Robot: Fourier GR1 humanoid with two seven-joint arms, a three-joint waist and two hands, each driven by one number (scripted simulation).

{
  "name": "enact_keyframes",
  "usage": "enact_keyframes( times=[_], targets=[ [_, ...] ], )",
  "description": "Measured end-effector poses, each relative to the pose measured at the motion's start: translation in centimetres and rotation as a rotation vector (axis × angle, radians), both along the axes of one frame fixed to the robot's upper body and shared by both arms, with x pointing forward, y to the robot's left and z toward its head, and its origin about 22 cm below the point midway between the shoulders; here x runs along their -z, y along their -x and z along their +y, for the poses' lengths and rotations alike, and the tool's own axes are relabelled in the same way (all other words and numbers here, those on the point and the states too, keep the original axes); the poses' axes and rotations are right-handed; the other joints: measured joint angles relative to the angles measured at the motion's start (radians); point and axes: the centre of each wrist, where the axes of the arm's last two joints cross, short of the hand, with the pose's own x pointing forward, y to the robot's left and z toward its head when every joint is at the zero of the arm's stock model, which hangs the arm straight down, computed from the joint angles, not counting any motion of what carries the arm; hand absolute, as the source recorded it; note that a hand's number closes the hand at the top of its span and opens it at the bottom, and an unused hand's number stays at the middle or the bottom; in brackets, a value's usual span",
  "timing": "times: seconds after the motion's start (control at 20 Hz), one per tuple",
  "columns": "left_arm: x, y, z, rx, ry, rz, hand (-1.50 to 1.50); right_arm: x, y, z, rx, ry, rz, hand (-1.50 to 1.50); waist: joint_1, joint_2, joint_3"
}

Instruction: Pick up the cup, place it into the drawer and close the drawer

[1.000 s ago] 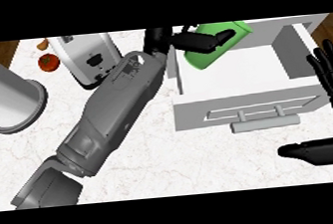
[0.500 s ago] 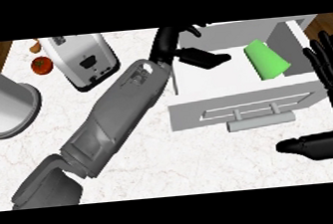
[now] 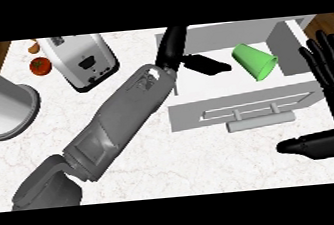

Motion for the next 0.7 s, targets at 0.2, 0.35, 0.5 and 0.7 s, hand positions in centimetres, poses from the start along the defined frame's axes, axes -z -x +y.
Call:
enact_keyframes(
  times=[0.2, 0.35, 0.5, 0.7],
  targets=[
    [-0.9, 0.4, -0.8, 0.017, 0.063, -0.043, -1.5, 0.2, 1.0, -0.3, -0.077, -0.053, 0.013, 1.5, 0.015, -0.007, 0.0],
    [-1.8, 0.5, -1.1, 0.024, 0.12, -0.07, -1.5, -0.4, 1.6, -0.6, -0.122, -0.04, 0.008, 1.5, 0.025, -0.009, 0.0],
    [-2.2, 0.6, -1.3, 0.018, 0.16, -0.082, -1.5, -1.3, 2.1, -1.4, -0.148, 0.043, 0.002, 1.5, 0.039, -0.012, -0.001],
    [-3.4, 0.2, -0.8, 0.011, 0.2, -0.069, -1.5, -2.2, 2.9, -1.4, -0.161, 0.176, 0.021, 1.5, 0.064, -0.018, -0.001]
  ],
)
